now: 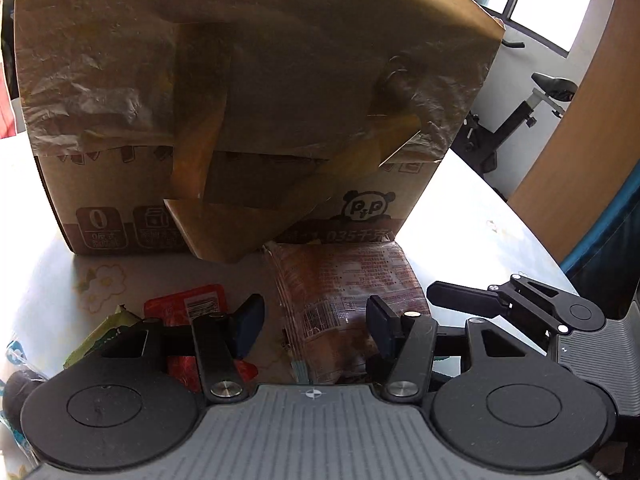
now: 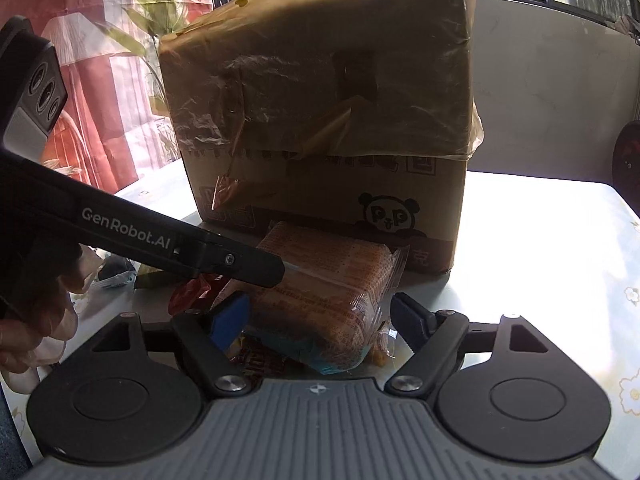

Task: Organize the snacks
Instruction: 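Grasp the bread loaf bag with both tools from either side, then lift the bread bag with both tools into the box and release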

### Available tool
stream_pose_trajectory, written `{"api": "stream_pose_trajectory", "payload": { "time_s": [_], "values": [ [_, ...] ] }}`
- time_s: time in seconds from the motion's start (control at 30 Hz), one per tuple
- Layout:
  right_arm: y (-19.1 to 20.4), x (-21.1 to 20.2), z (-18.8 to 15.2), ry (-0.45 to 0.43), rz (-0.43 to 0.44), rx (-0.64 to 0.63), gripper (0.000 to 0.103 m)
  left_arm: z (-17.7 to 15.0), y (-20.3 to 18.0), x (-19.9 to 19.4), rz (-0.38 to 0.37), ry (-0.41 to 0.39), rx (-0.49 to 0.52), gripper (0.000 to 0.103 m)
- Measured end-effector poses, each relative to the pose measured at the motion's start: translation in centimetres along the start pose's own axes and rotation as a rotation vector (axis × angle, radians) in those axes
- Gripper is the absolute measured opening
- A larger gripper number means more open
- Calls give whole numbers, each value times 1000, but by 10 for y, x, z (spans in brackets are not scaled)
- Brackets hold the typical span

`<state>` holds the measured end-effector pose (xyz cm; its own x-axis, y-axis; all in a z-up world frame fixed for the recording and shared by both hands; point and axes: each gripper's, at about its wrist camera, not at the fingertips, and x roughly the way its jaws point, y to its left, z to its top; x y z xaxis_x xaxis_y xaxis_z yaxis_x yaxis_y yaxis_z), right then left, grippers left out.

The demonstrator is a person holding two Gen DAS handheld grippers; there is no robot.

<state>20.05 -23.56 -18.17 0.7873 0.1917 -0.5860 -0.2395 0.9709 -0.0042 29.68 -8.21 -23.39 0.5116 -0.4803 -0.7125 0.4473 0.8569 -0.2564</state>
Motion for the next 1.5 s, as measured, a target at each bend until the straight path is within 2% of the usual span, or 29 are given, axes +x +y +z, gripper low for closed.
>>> {"api": "stream_pose_trajectory", "payload": {
  "time_s": [0.07,0.17,0.27,0.4,0.53,0.6,0.8,1.0,1.23,1.37,1.5],
  "values": [
    [2,-1,-2,6,14,-24,80,-2,0,3,-37,2,-5,52],
    [3,4,-6,25,17,-36,81,-4,-5,5,-49,-3,27,44],
    [5,11,-7,36,-3,-63,81,-2,-10,7,-49,-4,39,43],
    [8,11,-9,38,-9,-79,70,-8,-9,5,-63,-15,0,40],
    [9,6,-8,44,-11,-57,61,-11,-15,-5,-43,-21,-13,38],
    [10,0,-4,45,7,-36,60,-13,-19,-14,-36,-38,-12,38],
    [27,-22,12,3,-6,-94,60,-3,-27,-51,-46,-120,3,38],
    [42,-64,56,-103,-32,-170,60,25,-43,-103,-65,-259,45,38],
    [49,-87,130,-215,-25,-247,60,92,-48,-145,-37,-390,86,38],
    [45,-76,169,-259,-22,-303,60,131,-42,-142,-20,-396,86,38],
    [35,-48,198,-236,-32,-366,59,166,-38,-125,-13,-359,85,38]
  ]
}}
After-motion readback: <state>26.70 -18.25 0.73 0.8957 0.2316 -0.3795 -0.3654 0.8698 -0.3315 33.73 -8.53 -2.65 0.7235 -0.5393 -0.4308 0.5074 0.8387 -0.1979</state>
